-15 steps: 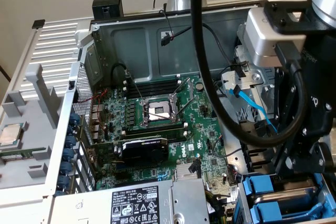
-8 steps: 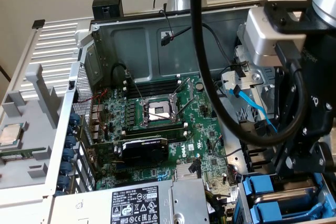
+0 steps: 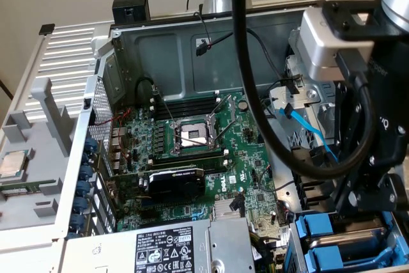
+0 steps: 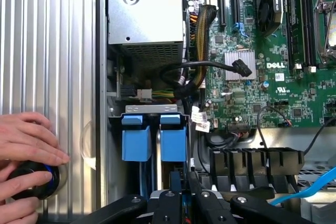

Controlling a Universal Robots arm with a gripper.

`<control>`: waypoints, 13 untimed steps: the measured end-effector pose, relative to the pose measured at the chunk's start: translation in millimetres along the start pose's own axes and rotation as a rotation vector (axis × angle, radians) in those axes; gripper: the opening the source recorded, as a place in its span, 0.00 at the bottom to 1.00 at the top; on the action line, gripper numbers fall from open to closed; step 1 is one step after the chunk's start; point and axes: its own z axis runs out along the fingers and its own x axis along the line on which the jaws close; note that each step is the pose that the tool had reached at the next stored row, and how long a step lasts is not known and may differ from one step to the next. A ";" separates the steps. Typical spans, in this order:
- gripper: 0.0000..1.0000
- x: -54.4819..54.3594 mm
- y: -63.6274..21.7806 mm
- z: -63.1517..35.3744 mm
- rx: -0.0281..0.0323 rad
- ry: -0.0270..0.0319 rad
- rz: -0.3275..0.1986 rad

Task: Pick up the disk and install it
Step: 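Insert the second disk wire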

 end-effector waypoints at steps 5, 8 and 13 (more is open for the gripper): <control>0.16 0.3 -0.3 1.4 0.0001 0.0000 0.000; 0.16 0.3 -0.4 2.0 0.0001 0.0000 0.000; 0.16 0.3 -0.5 2.9 0.0003 0.0002 0.000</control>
